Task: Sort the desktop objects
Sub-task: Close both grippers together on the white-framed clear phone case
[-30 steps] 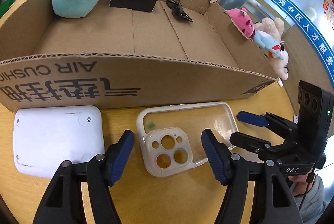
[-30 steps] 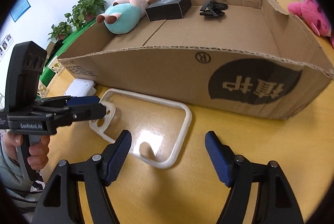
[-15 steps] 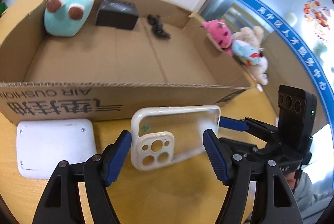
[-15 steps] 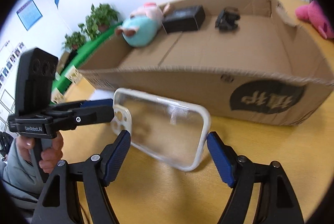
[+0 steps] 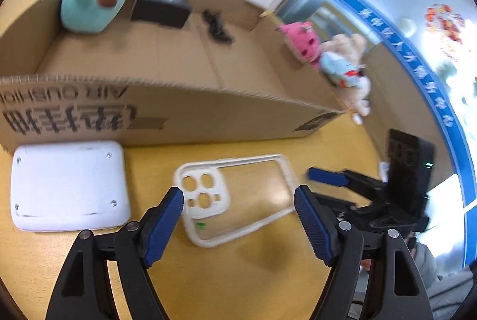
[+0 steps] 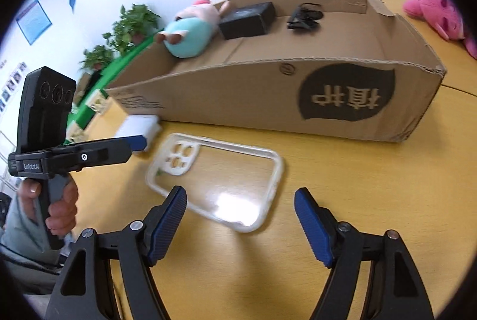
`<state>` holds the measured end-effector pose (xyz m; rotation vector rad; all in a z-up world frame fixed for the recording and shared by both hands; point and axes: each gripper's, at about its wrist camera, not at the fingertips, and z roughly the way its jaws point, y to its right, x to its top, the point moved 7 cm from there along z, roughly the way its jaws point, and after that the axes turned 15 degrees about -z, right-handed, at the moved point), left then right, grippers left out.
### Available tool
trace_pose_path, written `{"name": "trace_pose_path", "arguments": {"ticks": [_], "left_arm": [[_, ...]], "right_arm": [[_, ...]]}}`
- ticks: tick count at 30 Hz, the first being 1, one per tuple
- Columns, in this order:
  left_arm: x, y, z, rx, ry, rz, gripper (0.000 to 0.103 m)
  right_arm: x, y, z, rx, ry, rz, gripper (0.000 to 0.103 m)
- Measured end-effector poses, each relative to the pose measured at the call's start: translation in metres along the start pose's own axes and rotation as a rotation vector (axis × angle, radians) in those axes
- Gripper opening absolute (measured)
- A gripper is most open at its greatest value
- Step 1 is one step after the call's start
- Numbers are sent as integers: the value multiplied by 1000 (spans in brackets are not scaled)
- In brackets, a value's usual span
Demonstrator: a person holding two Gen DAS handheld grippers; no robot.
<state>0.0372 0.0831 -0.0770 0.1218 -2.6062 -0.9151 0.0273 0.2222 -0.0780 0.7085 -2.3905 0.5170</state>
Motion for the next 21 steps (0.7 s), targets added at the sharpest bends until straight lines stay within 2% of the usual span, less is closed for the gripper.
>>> {"name": "trace_pose_path", "arguments": {"ticks": [3, 5, 6, 8, 10, 12, 14, 18, 21], "left_arm": [[-1, -11, 10, 64, -28, -24, 60], [-4, -16, 14, 87, -41, -39, 50], [-5, -17, 16, 92, -50, -47, 44], [-7, -19, 18, 116, -42, -32, 39], [-7, -20, 18, 133, -35, -25, 30], [-8, -23, 19, 125, -46, -36, 15], [-8, -23, 22, 118, -55, -43, 9], [-9, -6, 14, 99, -19, 1, 8], [-4, 17, -1, 59, 30, 41, 8]], "right_arm": [[-2, 2, 7, -54, -32, -33, 60], [-4, 3, 16, -83, -62, -54, 26], [-4, 4, 16, -113, -59, -73, 21], [-5, 5, 18, -129, -71, -82, 12], [-6, 9, 18, -137, -70, -71, 10], [-8, 14, 15, -155, -70, -60, 9], [-11, 18, 12, -161, -70, -44, 9], [-15, 23, 1, -172, -59, -21, 9], [-11, 25, -26, -191, 13, 5, 9]]}}
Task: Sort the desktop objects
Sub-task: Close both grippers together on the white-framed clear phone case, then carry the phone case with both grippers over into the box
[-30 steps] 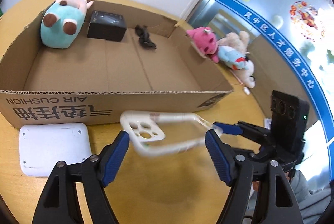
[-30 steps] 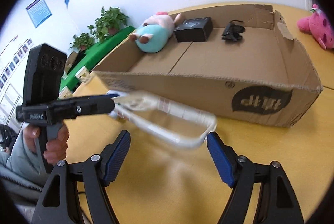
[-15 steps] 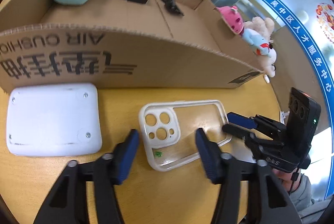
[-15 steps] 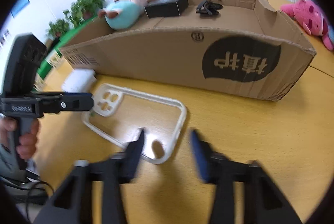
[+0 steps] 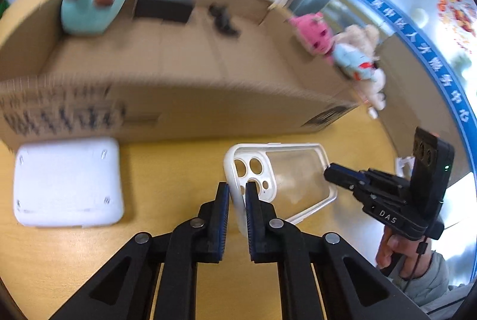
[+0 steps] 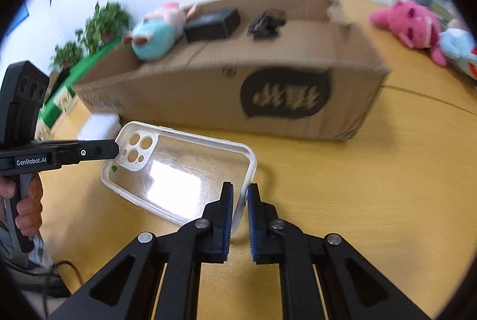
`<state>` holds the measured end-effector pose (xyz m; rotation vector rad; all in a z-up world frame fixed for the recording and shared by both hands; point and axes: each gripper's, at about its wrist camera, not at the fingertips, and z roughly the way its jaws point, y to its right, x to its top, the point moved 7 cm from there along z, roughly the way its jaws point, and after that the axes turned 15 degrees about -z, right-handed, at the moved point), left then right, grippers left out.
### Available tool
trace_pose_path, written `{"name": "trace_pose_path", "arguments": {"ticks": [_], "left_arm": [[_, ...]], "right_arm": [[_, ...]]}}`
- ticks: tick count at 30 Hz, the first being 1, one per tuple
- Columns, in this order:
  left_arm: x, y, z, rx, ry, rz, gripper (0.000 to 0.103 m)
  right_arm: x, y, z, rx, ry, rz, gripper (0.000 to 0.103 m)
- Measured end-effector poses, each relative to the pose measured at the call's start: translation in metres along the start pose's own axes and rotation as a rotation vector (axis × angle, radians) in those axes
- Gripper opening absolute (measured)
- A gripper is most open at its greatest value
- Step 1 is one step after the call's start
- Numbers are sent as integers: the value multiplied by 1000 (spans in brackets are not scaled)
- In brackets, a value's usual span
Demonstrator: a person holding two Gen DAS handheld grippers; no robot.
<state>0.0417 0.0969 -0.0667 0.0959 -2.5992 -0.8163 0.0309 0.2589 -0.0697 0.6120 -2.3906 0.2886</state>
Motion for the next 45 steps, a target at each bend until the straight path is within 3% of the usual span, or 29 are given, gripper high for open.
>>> {"name": "trace_pose_path", "arguments": {"ticks": [5, 12, 18, 21, 27, 31, 37, 45], "left_arm": [[20, 34, -34, -41, 101, 62, 7], [71, 64, -96, -89, 282, 126, 6], [122, 61, -144, -38, 423, 160, 6], [145, 47, -157, -1, 457, 163, 6], [187, 2, -153, 115, 437, 130, 6], [205, -43, -125, 190, 356, 58, 6], [205, -90, -71, 287, 197, 15, 6], [176, -118, -35, 430, 72, -2, 5]], "right_arm": [[28, 2, -49, -55, 148, 3, 9], [104, -3, -96, -106, 327, -96, 9], [166, -21, -94, -73, 421, -155, 9], [195, -26, -78, -26, 436, -152, 9], [233, -38, -18, 78, 374, -136, 9], [235, -41, 28, 147, 293, -86, 9], [211, -44, 106, 209, 76, -18, 9], [181, -56, 135, 271, -105, 14, 13]]}}
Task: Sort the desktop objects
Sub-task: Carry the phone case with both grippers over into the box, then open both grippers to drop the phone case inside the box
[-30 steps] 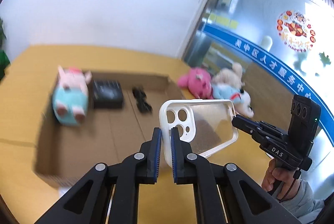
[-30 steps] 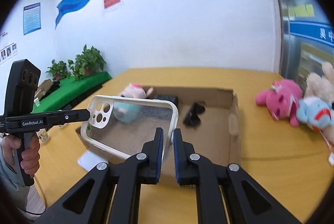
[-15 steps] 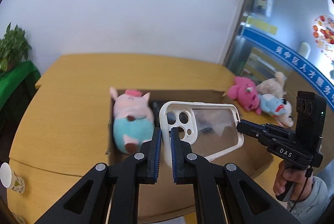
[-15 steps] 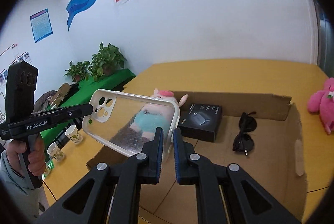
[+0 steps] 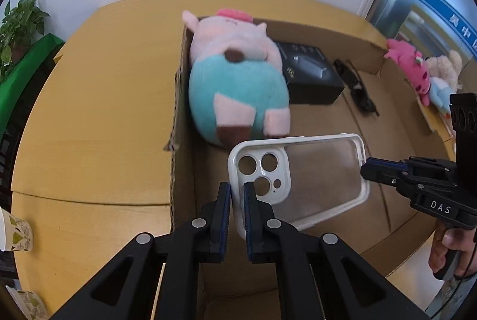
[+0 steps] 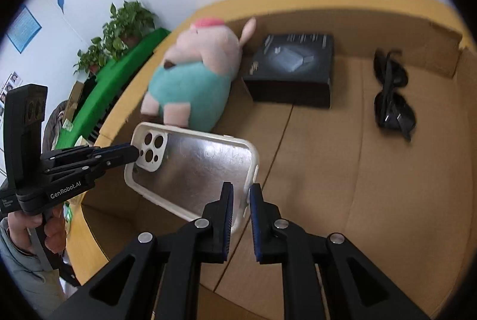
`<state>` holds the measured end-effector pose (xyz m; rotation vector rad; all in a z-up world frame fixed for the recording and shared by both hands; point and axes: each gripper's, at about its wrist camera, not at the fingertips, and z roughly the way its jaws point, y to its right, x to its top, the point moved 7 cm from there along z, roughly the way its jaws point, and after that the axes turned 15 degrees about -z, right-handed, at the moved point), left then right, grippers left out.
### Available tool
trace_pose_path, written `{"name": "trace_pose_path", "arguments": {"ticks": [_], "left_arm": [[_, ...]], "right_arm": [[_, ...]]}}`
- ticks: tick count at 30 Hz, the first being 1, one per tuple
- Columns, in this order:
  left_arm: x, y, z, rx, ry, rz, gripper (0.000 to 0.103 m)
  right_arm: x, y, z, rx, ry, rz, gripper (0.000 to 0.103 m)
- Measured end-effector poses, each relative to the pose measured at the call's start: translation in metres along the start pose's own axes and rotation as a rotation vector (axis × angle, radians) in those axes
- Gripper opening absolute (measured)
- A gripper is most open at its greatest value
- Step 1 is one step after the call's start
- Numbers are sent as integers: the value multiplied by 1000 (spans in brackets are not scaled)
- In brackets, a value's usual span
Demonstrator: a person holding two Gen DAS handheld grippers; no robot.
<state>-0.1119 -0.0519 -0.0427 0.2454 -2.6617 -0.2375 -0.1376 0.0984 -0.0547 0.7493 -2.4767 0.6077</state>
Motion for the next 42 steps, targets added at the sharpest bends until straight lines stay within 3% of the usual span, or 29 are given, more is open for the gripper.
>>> {"name": "trace_pose_path", "arguments": {"ticks": [7, 13, 19, 23, 27, 31, 33, 35, 36, 39, 42], "left_arm": [[-3, 5, 14, 143, -62, 55, 5], [-7, -1, 26, 219, -122, 105, 4], [-8, -1, 35, 300, -143, 133, 5], [-7, -2, 38, 344, -147, 132, 6], [-5, 0, 33, 299, -128, 105, 8], [1, 2, 7, 240, -20, 68, 19], [3, 5, -13, 201, 51, 51, 33], [4, 14, -45, 142, 171, 39, 44], [2, 18, -60, 134, 236, 39, 55], [-10, 33, -101, 120, 431, 55, 84], [-27, 54, -123, 70, 553, 85, 100]], "right_arm": [[-8, -3, 20, 12, -167, 19, 13], [-18, -8, 38, 57, -300, 25, 13], [-11, -11, 44, 49, -352, 17, 13], [-9, -12, 44, 44, -341, 23, 15], [-9, -13, 40, 84, -297, 30, 33], [-3, -13, 9, -4, -180, -33, 47], [1, -15, -19, -76, -86, -86, 59], [-3, -14, -53, -211, 22, -150, 79], [-6, -11, -68, -299, 76, -177, 82], [-34, 10, -103, -531, 160, -179, 83], [-61, 28, -114, -555, 149, -67, 83]]}}
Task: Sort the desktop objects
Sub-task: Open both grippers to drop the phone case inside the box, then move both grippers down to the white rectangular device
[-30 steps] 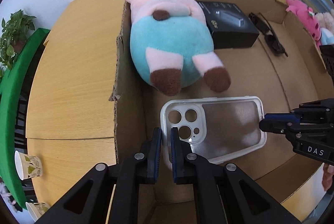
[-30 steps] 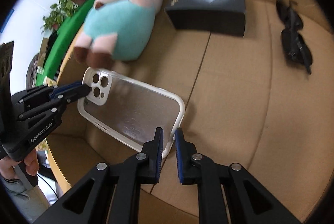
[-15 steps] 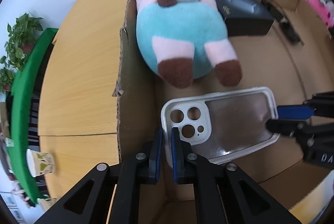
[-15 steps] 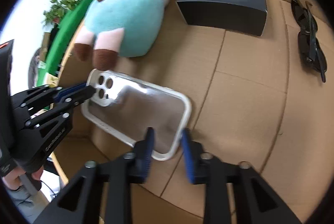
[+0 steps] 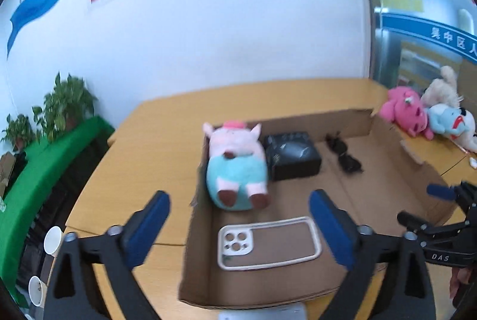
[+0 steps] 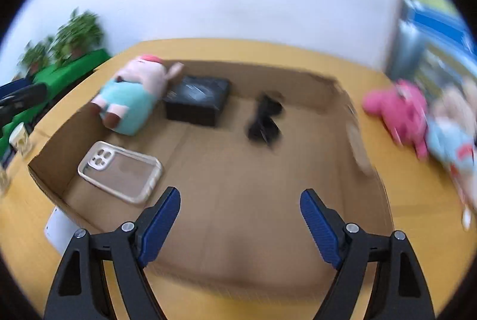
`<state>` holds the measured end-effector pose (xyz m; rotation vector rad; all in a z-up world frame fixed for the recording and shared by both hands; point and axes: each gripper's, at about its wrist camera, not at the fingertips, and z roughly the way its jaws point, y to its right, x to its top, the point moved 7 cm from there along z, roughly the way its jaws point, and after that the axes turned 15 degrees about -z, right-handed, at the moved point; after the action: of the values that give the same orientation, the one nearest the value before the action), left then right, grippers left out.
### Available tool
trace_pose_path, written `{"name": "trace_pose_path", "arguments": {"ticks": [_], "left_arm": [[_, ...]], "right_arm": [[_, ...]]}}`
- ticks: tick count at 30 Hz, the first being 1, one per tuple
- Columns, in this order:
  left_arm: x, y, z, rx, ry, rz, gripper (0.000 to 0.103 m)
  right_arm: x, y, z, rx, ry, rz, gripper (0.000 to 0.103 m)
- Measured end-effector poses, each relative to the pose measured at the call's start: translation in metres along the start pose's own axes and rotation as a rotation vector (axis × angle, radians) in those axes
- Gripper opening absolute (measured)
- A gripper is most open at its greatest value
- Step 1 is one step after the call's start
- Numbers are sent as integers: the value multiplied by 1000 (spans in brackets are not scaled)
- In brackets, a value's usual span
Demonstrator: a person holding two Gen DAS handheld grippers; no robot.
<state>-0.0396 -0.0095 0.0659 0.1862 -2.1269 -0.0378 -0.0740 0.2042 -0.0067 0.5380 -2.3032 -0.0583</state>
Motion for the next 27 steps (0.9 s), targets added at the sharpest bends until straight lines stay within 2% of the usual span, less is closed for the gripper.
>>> {"name": "trace_pose_path", "arguments": {"ticks": [2, 5, 9, 13, 23, 27], "left_arm": [[2, 16, -10, -26, 54, 13, 100], [-4, 32, -21, -57, 79, 17, 100], [-17, 48, -34, -100, 59, 2, 100], [-26, 51, -31, -94, 16, 0, 100], [-34, 53, -31, -119, 5, -32, 100], [-41, 48, -29, -120, -20, -40, 100]], "right_arm": [[-12, 8, -15, -13, 14, 53, 83], [-17, 7, -32, -31, 45, 42, 83], [-22, 2, -40, -32, 61, 37, 83], [-21, -3, -43, -31, 65, 30, 83], [-13, -8, -57, -43, 116, 12, 83], [-13, -11, -57, -13, 113, 25, 83]]}}
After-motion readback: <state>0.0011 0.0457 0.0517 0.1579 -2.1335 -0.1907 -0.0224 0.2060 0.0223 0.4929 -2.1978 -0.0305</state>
